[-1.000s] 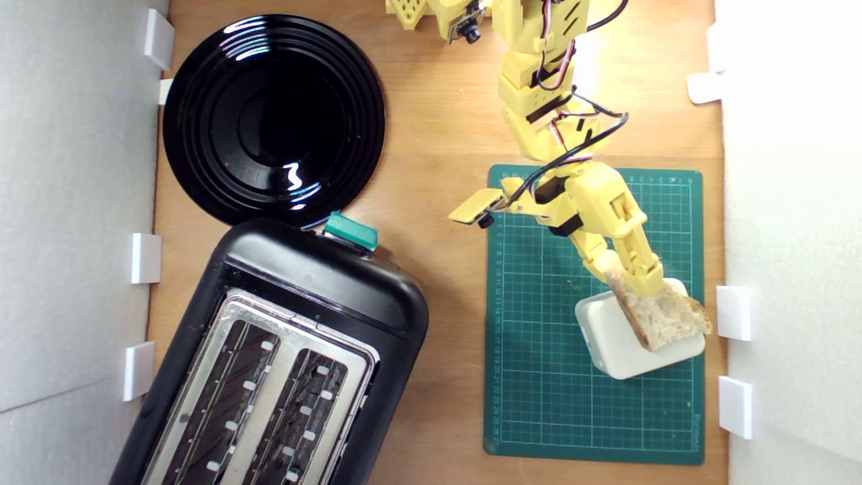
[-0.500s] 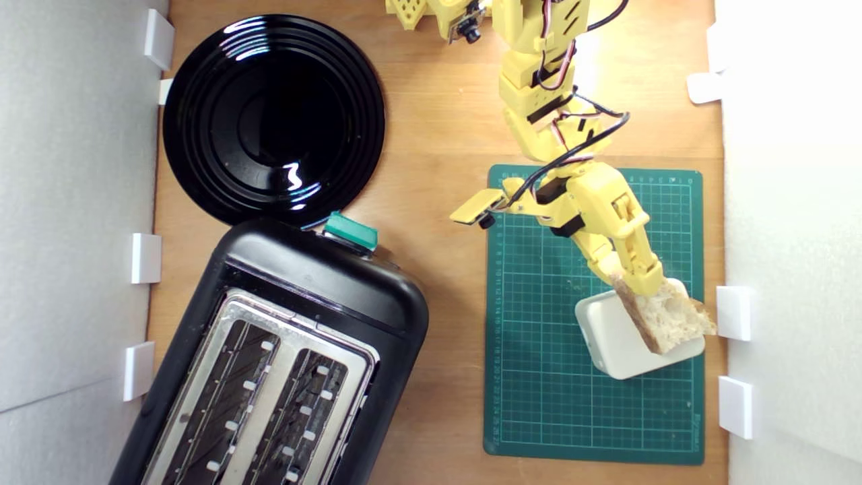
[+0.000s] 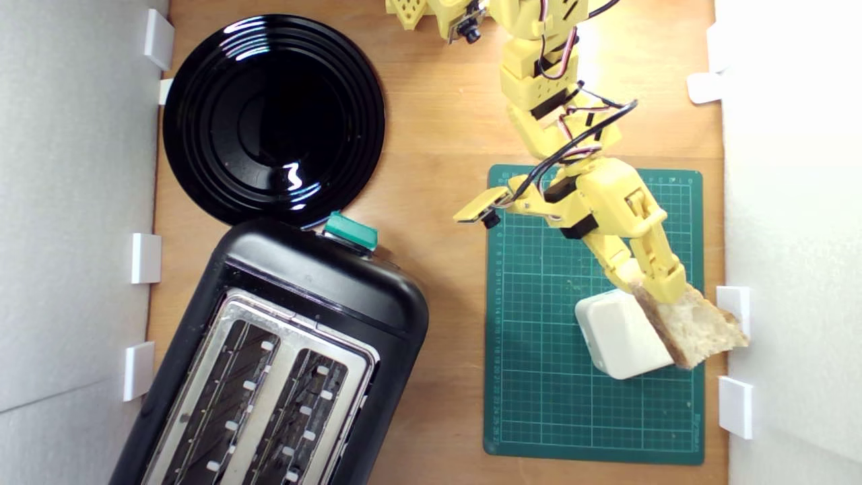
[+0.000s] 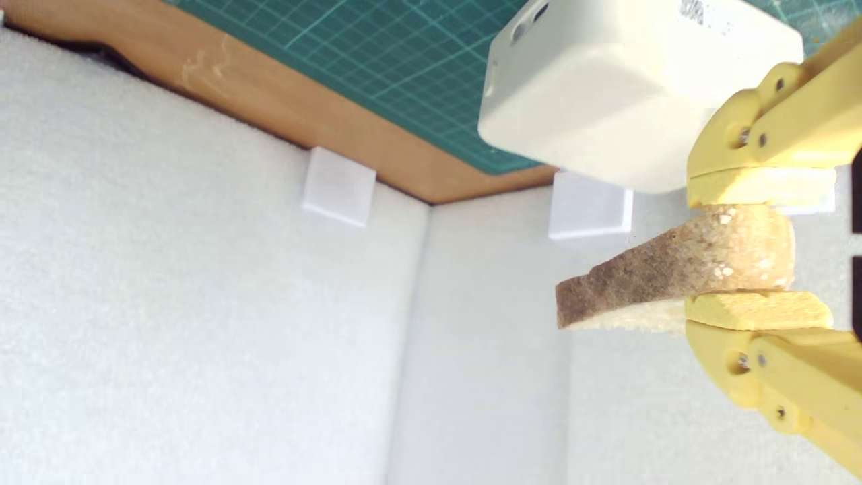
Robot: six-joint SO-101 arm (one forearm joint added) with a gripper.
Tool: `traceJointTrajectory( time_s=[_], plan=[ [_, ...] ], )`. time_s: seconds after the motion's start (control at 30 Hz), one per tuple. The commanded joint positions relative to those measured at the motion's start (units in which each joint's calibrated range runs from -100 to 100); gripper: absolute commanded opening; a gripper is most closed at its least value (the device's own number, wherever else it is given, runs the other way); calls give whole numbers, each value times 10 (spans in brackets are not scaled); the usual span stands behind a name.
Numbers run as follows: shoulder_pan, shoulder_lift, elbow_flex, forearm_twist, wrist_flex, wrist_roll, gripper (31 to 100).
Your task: Pick bread and place in toaster
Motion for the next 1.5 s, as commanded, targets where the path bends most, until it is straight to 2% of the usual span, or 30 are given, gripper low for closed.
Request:
traceJointTrajectory(
  time_s=[0.0,0.13,0.53,0.73,1.03,1.27,1.47],
  plan=[
    [12,-81,-15,-2,16,3,634],
    [17,-136,-15,-2,75,2,634],
    [85,-302,-16,9,214,4,634],
    [113,-387,-17,8,277,53,634],
    [188,-507,-17,8,370,93,634],
    [237,-571,-17,6,466,163,634],
    [304,-631,-17,8,520,184,634]
  ],
)
